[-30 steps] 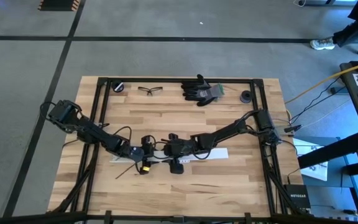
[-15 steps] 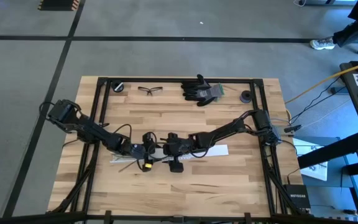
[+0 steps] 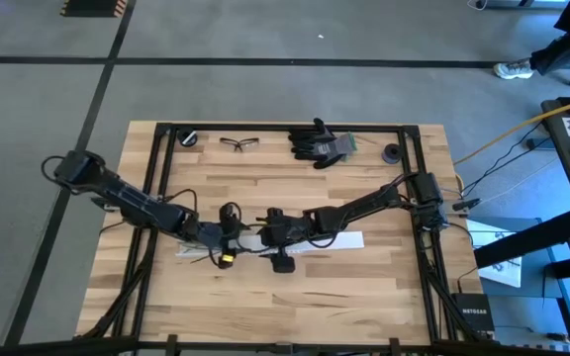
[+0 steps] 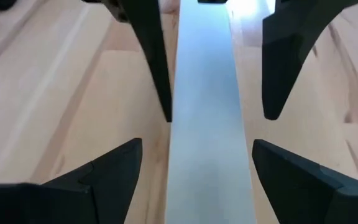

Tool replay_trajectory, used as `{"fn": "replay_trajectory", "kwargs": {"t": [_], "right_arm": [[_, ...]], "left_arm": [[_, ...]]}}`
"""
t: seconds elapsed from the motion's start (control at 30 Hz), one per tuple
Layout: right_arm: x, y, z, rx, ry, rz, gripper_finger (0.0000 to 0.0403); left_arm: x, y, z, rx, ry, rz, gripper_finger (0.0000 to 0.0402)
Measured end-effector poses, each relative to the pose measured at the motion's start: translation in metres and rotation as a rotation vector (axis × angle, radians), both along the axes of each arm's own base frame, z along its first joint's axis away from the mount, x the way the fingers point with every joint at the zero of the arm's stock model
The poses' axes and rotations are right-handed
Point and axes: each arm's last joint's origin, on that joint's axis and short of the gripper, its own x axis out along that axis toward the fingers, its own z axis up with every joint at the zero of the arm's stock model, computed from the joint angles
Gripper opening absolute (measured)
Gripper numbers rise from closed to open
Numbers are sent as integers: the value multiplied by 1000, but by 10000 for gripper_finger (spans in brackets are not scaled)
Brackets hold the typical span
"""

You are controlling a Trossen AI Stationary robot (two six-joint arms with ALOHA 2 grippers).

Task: Ziptie cables
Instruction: Close the white cable duct

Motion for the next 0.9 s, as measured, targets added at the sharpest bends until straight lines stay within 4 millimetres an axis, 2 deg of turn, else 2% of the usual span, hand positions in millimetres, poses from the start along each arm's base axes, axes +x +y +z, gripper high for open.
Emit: {"fn": "replay_trajectory", "kwargs": {"t": [0.33, 0.57, 0.73, 0.9], "right_arm": [[0, 0, 1, 2, -8, 0, 310], [2, 1, 4, -4, 6, 4, 310], [-1, 0, 19, -7, 8, 6, 310], [-8, 4, 13, -10, 29, 18, 310]], "left_arm": [[-18, 7, 24, -22, -15, 14, 290], [-31, 10, 32, -56, 5, 47, 290], [-41, 2, 30, -89, 39, 79, 290], [-53, -14, 26, -146, 68, 106, 290]]}}
